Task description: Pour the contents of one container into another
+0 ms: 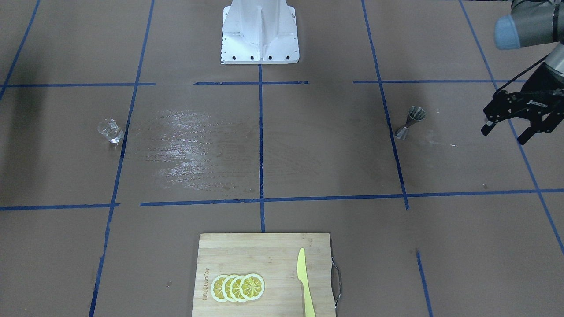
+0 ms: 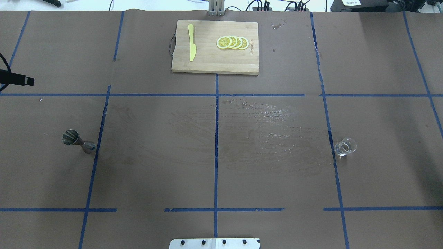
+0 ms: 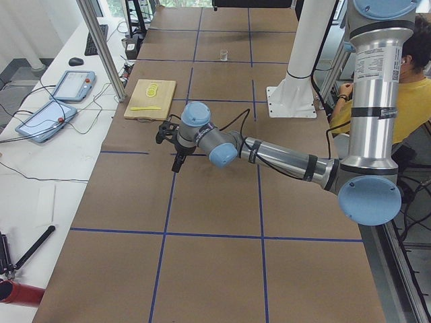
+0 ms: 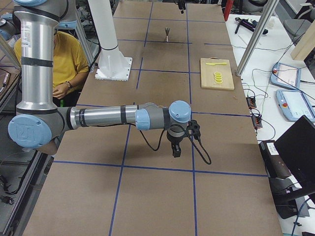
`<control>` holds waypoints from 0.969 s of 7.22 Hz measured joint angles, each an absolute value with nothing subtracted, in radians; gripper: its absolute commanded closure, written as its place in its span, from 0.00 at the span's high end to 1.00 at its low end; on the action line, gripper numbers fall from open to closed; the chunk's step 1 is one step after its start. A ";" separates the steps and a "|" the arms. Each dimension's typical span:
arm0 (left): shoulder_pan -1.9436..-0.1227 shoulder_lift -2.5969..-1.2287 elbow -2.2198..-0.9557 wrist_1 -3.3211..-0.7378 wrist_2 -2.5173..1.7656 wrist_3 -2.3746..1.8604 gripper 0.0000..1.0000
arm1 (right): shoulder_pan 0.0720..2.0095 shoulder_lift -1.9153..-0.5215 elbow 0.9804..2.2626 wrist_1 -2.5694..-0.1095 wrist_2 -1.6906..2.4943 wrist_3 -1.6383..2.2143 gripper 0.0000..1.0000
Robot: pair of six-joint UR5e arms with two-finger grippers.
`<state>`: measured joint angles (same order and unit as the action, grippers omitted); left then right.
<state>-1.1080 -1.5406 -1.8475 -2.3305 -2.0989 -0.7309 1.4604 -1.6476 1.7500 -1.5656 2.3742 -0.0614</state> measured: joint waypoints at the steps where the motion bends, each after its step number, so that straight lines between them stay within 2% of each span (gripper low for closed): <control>1: -1.071 -1.521 -1.880 -2.426 -2.033 -0.803 1.00 | 1.460 -1.648 1.751 -1.566 2.375 -0.061 1.00; 2: -1.050 -1.502 -1.916 -2.477 -1.999 -0.850 0.89 | 1.460 -1.648 1.751 -1.566 2.376 -0.062 1.00; 3: -1.016 -1.491 -1.939 -2.498 -1.963 -0.885 0.90 | 1.460 -1.647 1.751 -1.566 2.376 -0.062 1.00; 5: -0.844 -1.469 -1.965 -2.510 -1.685 -0.953 0.99 | 1.460 -1.646 1.751 -1.566 2.376 -0.062 1.00; 7: -0.644 -1.415 -1.984 -2.511 -1.319 -1.020 0.99 | 1.460 -1.646 1.751 -1.565 2.377 -0.062 1.00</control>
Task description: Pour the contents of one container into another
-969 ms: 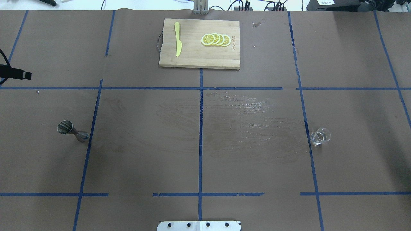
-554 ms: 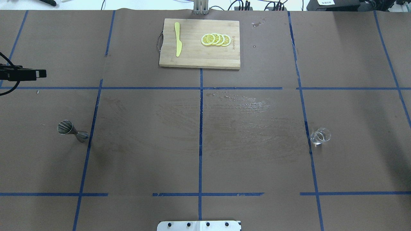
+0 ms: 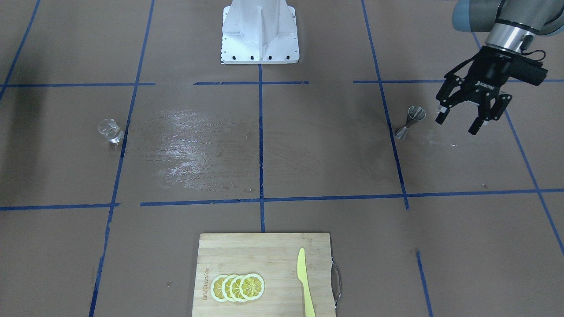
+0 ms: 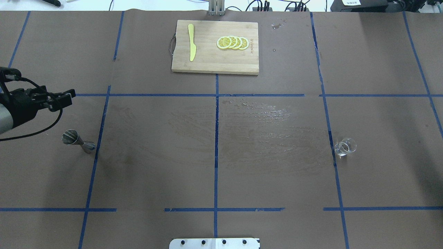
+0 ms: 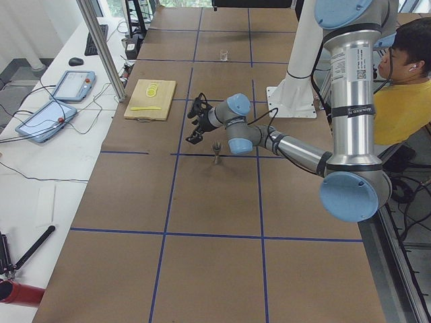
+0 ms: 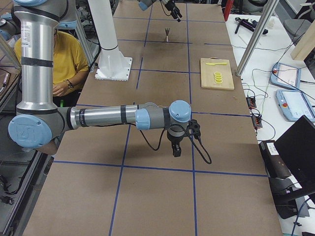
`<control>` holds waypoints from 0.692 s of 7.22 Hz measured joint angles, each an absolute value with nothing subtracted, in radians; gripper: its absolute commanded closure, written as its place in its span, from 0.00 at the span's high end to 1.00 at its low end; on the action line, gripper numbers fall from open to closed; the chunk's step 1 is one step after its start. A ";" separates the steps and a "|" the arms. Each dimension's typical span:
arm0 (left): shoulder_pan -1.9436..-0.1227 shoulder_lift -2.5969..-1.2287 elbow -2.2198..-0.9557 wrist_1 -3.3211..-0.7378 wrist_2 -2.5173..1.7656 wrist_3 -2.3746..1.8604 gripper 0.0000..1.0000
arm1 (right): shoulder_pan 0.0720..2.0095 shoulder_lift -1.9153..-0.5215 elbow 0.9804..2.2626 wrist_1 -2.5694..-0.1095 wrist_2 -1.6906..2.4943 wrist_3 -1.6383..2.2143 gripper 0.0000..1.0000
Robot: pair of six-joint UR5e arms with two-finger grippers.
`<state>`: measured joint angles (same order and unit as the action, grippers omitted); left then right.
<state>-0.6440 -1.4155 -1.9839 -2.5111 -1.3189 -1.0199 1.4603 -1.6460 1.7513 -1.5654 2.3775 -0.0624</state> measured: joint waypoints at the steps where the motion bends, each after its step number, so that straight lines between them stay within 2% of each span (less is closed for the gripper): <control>1: -0.559 -1.386 -1.990 -2.512 -1.201 -1.079 0.99 | 1.460 -1.646 1.751 -1.566 2.378 -0.063 1.00; 5: -0.298 -1.319 -1.994 -2.508 -0.872 -1.251 0.99 | 1.460 -1.645 1.750 -1.566 2.378 -0.063 1.00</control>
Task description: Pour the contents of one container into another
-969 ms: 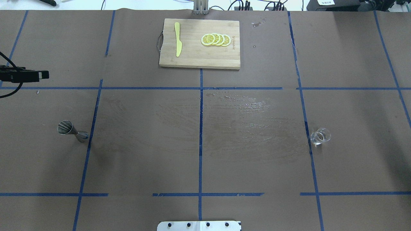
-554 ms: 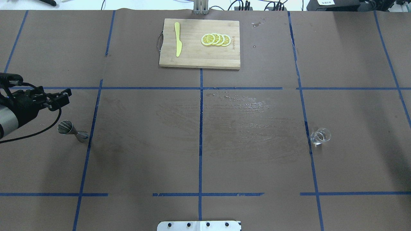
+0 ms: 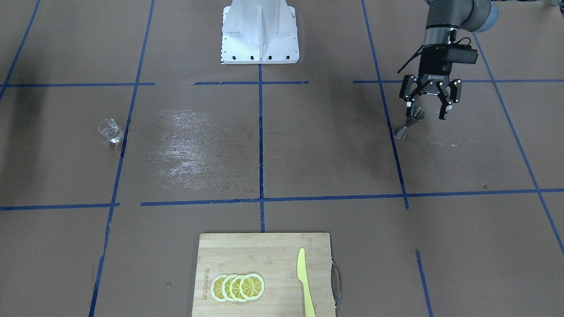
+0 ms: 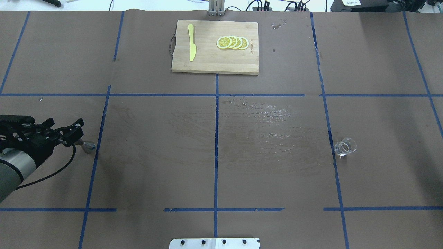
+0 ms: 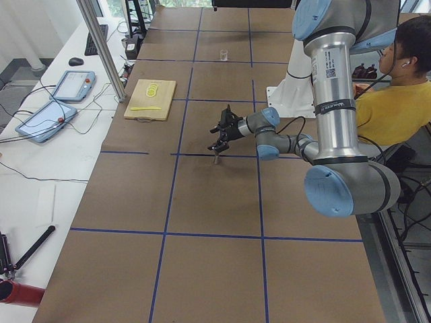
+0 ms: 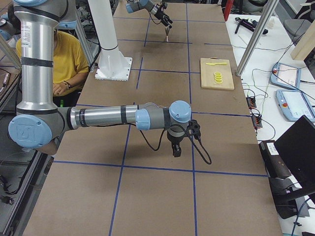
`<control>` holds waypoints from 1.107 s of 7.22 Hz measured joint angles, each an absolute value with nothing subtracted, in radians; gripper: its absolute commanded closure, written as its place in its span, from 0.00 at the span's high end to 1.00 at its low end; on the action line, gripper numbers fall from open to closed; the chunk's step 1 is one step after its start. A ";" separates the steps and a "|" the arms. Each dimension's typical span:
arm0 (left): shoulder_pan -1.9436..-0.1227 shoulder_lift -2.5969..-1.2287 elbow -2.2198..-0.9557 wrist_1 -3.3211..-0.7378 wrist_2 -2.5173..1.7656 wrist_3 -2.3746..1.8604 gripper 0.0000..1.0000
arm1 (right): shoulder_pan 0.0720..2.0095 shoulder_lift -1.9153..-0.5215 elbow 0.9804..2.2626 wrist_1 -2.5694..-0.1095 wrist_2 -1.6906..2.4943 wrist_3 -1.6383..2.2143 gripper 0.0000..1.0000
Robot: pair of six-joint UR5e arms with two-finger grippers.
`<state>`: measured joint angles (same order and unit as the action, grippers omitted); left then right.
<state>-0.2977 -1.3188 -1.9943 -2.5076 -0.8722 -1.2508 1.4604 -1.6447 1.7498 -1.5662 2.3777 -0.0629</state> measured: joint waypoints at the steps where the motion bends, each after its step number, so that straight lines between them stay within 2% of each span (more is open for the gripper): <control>1: -0.265 -1.312 -1.992 -2.505 -0.826 -1.266 0.99 | 1.460 -1.645 1.751 -1.566 2.378 -0.063 1.00; 8: -0.175 -1.342 -1.866 -2.493 -0.634 -1.363 0.99 | 1.460 -1.640 1.751 -1.566 2.378 -0.064 1.00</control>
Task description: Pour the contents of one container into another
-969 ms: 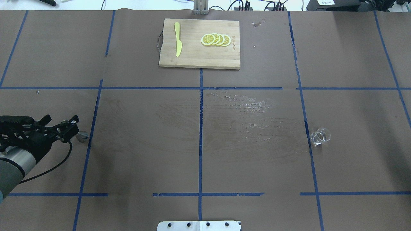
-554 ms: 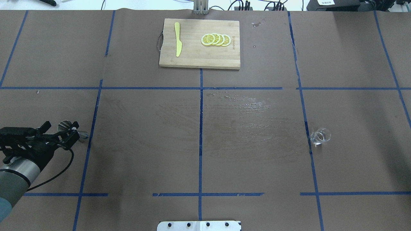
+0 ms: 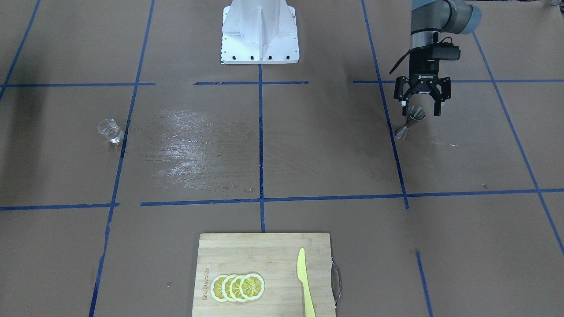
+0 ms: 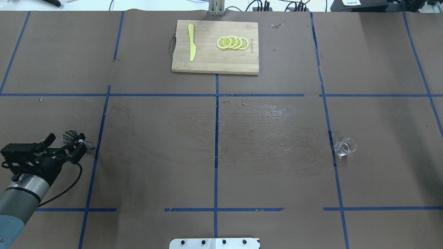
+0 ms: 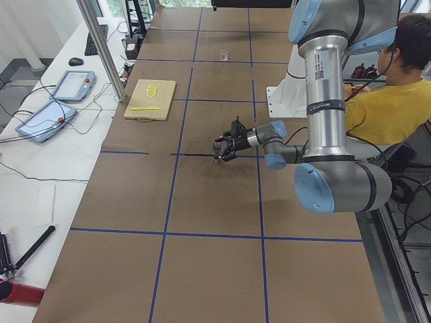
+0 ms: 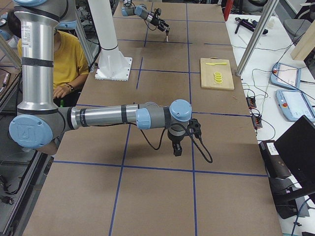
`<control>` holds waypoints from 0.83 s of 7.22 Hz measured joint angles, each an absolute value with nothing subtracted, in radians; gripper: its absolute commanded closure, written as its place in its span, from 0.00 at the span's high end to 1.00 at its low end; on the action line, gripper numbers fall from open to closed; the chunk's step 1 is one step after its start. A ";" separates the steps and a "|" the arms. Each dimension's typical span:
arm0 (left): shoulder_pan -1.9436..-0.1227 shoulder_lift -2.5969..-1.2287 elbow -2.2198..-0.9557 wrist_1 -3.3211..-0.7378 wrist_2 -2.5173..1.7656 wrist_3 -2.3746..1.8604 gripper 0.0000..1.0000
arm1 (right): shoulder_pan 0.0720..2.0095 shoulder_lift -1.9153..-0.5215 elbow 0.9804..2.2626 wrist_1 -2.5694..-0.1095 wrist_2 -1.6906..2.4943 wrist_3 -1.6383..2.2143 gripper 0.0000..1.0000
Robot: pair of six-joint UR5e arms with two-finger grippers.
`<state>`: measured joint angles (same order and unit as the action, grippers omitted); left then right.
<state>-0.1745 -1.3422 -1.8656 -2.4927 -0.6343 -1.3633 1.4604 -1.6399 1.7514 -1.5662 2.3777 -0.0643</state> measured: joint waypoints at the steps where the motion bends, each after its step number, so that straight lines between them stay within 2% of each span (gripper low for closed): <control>1: -0.174 -1.356 -1.840 -2.493 -0.618 -1.365 0.99 | 1.460 -1.640 1.751 -1.566 2.378 -0.064 1.00; 6: -0.163 -1.418 -1.747 -2.494 -0.562 -1.386 0.99 | 1.461 -1.640 1.755 -1.566 2.379 -0.067 1.00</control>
